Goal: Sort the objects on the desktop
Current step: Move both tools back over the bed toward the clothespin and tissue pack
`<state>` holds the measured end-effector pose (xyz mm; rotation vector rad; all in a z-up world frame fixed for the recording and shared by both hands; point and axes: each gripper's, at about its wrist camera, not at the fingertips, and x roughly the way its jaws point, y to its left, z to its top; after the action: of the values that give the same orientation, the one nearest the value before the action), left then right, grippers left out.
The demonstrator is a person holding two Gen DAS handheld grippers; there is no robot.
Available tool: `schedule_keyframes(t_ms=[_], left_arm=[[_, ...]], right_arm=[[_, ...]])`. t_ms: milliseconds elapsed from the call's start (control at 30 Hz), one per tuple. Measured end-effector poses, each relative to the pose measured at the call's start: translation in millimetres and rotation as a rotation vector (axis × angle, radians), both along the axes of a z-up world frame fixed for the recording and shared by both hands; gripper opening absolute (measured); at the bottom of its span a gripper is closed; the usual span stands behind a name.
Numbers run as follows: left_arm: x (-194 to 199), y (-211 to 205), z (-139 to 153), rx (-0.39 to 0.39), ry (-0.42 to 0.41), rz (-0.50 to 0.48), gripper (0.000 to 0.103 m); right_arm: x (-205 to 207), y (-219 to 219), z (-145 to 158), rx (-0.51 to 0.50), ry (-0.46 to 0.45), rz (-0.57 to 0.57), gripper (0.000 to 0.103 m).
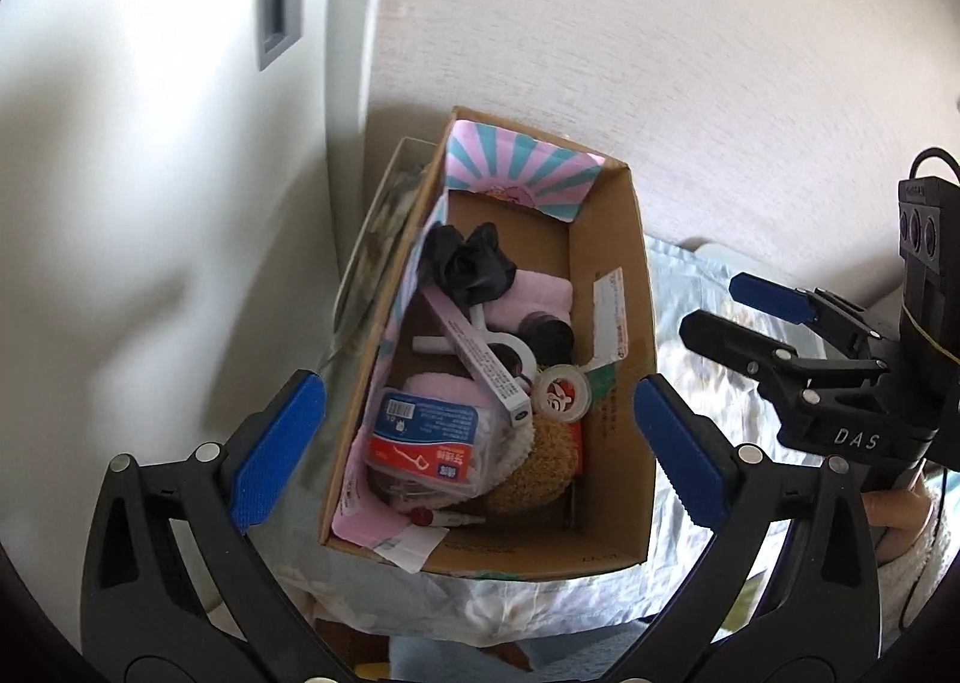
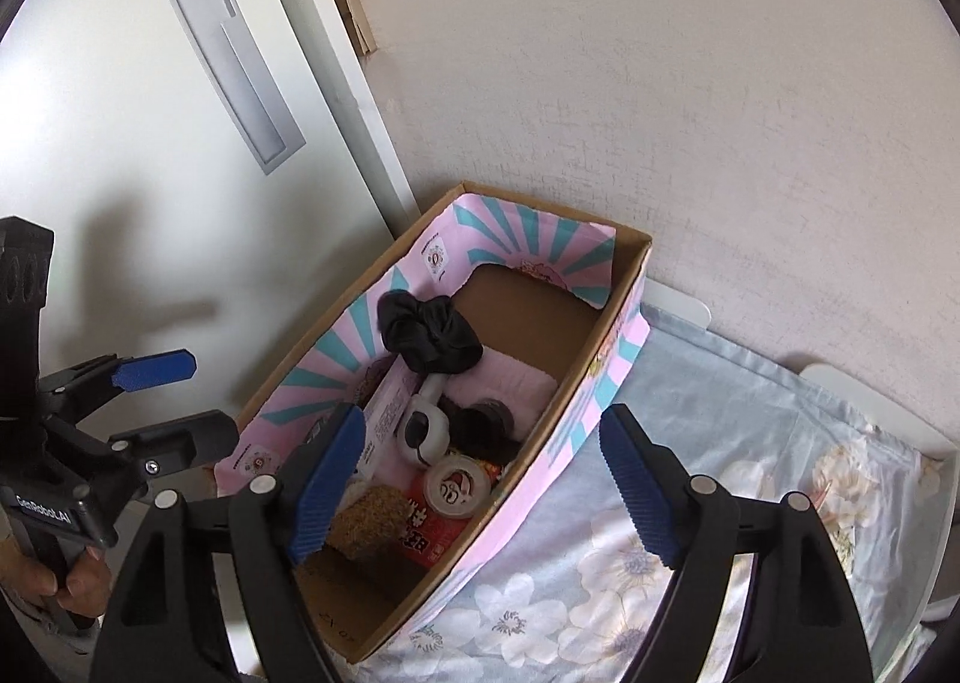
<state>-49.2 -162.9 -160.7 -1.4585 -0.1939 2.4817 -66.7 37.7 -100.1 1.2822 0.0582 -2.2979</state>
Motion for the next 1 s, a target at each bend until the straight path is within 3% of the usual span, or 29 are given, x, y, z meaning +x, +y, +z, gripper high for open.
schedule_keyframes(t_ms=[433, 767, 1000], left_arm=[[4, 40, 17, -0.026, 0.026, -0.099, 0.102], [-1, 95, 43, -0.047, 0.088, -0.21, 0.102], [-6, 155, 45, -0.052, 0.085, -0.305, 0.102]], right_arm=[[27, 32, 8, 0.014, 0.04, -0.051, 0.077], [43, 105, 24, 0.124, 0.129, -0.166, 0.077], [57, 165, 20, 0.189, 0.147, -0.253, 0.077]])
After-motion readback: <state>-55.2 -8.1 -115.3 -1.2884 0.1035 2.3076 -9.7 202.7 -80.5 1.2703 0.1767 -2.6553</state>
